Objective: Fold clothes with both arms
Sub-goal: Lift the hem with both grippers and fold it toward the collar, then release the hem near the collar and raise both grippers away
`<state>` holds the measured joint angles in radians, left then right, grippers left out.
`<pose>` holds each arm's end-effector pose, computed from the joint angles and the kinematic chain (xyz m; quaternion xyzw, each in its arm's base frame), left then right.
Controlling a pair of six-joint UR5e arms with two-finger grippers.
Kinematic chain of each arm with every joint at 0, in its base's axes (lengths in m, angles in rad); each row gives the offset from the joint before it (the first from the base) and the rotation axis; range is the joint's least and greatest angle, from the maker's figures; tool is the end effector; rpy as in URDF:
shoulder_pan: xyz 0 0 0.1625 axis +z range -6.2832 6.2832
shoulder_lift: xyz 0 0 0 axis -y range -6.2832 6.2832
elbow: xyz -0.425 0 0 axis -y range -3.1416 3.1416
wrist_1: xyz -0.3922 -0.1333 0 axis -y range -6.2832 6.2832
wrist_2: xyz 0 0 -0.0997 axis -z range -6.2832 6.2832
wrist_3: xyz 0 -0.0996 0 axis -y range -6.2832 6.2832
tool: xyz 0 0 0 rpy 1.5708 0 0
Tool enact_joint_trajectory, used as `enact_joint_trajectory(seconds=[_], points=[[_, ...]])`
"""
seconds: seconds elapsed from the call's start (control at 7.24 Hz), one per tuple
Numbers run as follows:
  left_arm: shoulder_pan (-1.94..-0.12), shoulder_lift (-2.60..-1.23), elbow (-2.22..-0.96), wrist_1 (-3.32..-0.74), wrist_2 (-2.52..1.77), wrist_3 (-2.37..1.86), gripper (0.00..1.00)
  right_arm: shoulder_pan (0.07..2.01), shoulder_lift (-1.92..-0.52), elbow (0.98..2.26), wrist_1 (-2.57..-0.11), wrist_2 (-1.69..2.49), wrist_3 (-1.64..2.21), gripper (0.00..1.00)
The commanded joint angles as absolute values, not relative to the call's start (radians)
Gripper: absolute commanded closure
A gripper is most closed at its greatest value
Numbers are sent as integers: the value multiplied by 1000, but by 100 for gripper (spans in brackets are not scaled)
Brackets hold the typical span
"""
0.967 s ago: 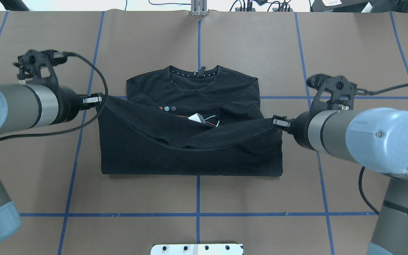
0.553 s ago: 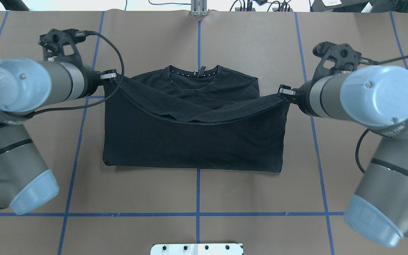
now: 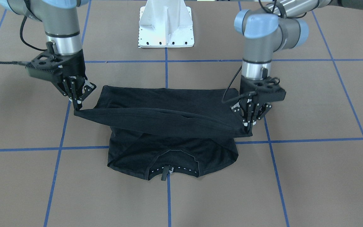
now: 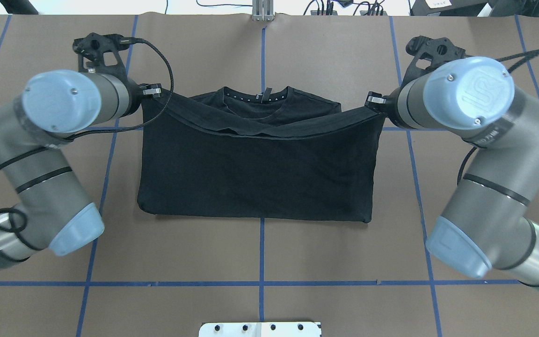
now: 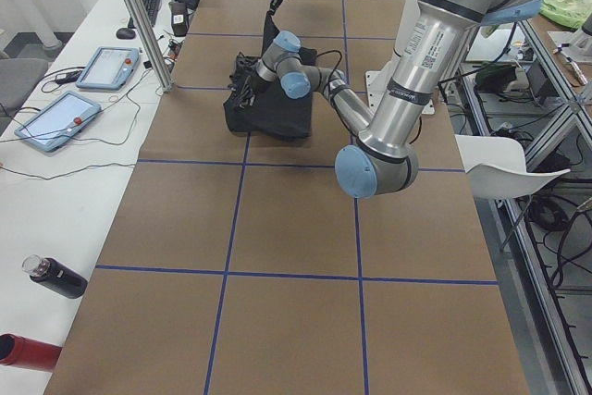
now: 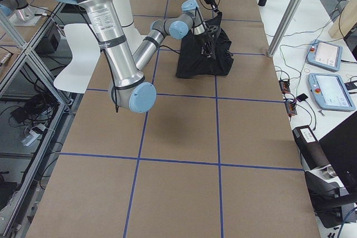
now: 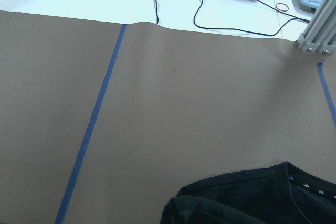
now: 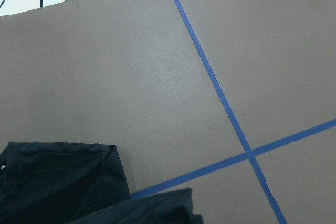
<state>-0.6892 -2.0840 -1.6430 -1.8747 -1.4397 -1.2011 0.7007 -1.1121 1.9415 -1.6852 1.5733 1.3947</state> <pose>0.4279 -0.5422 0.3008 0.2678 0.3406 -0.1711 0.8849 -0.3680 -0.4844 0.2642 0.1475 -0.3173 0.2425 0.9048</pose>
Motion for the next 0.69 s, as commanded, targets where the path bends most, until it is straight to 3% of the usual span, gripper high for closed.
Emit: enact_joint_trajectory(seconds=[0.0, 0.28, 0.55], points=[[-687, -2106, -1485, -1994, -1437, -1122, 100, 701, -1062, 1797, -1631, 1566, 1391, 100], [-687, -2109, -1463, -2049, -1440, -1079, 100, 704, -1062, 1663, -1449, 1563, 1373, 100], [-689, -2112, -1471, -2072, -1448, -1056, 100, 710, -1060, 1646, -1443, 1563, 1355, 100]])
